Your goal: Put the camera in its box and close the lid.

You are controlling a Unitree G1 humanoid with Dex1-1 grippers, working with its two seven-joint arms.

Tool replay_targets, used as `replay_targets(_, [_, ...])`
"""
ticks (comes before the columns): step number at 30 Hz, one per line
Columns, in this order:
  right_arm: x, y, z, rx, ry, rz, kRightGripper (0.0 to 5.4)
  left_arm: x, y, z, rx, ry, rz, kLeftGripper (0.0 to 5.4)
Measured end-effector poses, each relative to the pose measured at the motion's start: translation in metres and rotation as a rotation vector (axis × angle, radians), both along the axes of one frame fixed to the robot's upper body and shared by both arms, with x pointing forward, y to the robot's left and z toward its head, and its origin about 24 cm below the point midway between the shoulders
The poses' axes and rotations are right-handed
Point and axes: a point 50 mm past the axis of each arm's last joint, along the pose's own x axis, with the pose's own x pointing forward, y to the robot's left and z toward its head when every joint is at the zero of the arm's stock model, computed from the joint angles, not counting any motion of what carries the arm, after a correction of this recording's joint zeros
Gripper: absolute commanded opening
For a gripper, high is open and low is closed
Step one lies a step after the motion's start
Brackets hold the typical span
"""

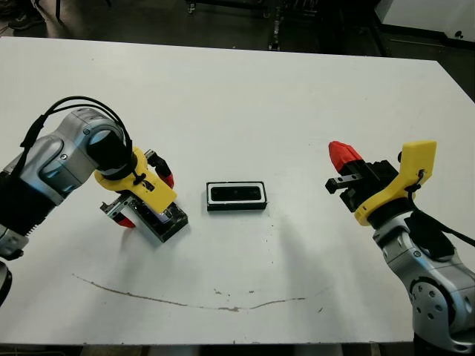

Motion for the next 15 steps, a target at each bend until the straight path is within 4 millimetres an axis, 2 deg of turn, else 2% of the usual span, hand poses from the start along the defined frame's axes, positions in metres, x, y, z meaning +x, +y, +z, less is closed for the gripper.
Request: replay_targets(15, [-0.002, 0.0008, 0.0008, -0.001, -0.006, 0.004, 0.02, 0.0019, 0.0024, -0.0005, -0.04, -0.062, -0.05, 5.4])
